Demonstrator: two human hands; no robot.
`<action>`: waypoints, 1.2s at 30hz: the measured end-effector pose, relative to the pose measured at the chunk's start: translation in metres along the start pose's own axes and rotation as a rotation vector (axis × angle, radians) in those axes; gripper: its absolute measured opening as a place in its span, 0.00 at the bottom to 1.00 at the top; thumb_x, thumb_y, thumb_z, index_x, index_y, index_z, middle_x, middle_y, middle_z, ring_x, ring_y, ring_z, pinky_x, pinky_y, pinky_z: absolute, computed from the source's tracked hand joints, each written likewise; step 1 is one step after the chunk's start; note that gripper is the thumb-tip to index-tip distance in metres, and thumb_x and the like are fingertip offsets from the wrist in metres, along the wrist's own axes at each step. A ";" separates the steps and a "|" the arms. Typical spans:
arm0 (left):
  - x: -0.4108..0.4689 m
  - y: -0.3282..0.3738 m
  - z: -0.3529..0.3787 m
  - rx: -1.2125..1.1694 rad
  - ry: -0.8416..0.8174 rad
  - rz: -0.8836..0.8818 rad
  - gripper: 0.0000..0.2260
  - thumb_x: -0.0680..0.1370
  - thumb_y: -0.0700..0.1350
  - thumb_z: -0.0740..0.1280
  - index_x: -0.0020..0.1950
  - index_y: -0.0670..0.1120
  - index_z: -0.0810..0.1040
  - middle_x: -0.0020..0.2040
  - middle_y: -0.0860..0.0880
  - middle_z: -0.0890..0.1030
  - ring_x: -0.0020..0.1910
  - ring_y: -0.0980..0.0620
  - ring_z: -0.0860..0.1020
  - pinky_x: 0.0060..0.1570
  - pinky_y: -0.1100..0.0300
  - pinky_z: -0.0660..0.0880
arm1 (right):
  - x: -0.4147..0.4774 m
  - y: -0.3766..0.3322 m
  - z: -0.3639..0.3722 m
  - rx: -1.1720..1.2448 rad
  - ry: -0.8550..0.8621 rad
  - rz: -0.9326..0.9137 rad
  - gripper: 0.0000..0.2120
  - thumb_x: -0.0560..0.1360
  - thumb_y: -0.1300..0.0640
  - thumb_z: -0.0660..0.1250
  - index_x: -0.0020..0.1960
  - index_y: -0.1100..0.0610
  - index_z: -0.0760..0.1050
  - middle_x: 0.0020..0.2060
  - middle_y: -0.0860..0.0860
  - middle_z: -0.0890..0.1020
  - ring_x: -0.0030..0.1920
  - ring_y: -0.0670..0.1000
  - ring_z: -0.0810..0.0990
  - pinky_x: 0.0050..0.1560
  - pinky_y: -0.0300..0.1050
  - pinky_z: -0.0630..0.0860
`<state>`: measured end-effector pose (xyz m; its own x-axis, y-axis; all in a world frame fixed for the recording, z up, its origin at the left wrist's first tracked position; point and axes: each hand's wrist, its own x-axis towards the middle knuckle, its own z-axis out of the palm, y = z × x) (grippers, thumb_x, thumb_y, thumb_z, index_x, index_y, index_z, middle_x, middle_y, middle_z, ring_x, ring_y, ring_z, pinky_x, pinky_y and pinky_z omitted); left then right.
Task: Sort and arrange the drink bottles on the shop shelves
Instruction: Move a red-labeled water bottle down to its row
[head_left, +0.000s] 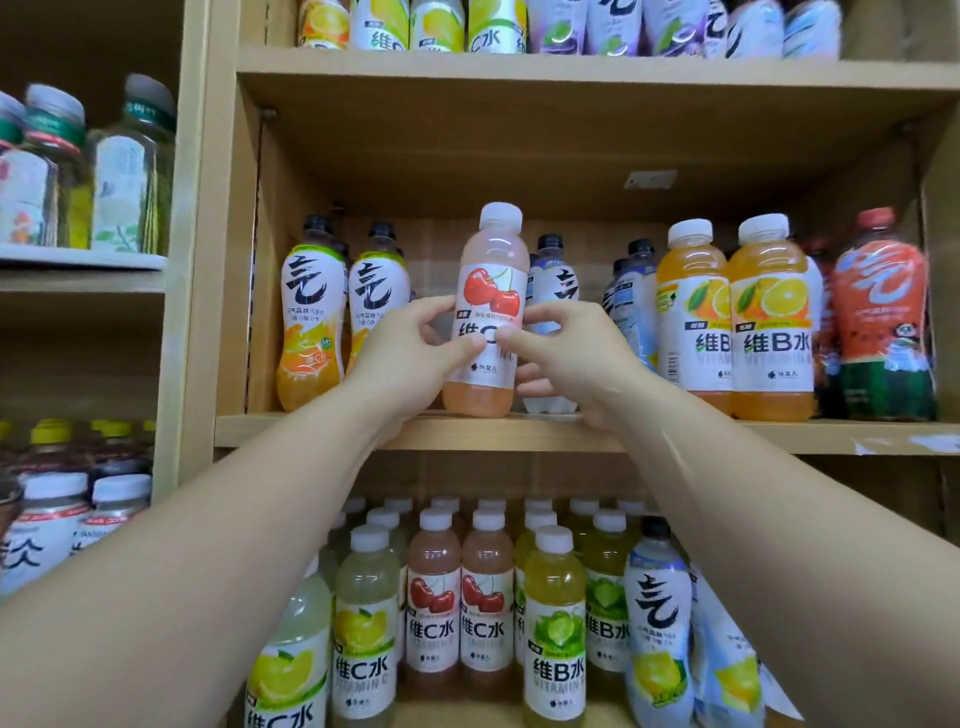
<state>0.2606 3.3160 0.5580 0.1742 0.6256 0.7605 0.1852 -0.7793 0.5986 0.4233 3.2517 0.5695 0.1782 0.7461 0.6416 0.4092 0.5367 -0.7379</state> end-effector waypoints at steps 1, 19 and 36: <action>-0.007 0.004 0.001 -0.067 -0.006 -0.002 0.22 0.78 0.50 0.73 0.71 0.60 0.76 0.53 0.51 0.84 0.55 0.51 0.83 0.54 0.46 0.82 | -0.007 -0.003 -0.002 0.006 0.010 -0.030 0.16 0.77 0.57 0.74 0.63 0.55 0.78 0.48 0.55 0.86 0.39 0.50 0.88 0.37 0.45 0.85; -0.194 -0.023 0.013 -0.330 0.122 0.032 0.34 0.62 0.43 0.82 0.65 0.64 0.80 0.56 0.55 0.86 0.51 0.50 0.86 0.49 0.48 0.83 | -0.167 0.051 0.007 0.002 -0.083 -0.202 0.28 0.74 0.59 0.77 0.68 0.39 0.76 0.47 0.45 0.88 0.44 0.47 0.86 0.47 0.43 0.82; -0.252 -0.182 0.063 -0.142 -0.009 -0.297 0.32 0.76 0.40 0.76 0.73 0.64 0.69 0.67 0.63 0.79 0.62 0.65 0.78 0.55 0.68 0.77 | -0.192 0.221 0.088 -0.086 -0.068 0.036 0.34 0.72 0.64 0.77 0.64 0.29 0.72 0.54 0.35 0.85 0.55 0.39 0.84 0.59 0.40 0.80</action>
<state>0.2441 3.3024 0.2420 0.1418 0.8261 0.5454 0.0931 -0.5596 0.8235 0.4006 3.2616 0.2643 0.1344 0.7909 0.5969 0.4790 0.4755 -0.7379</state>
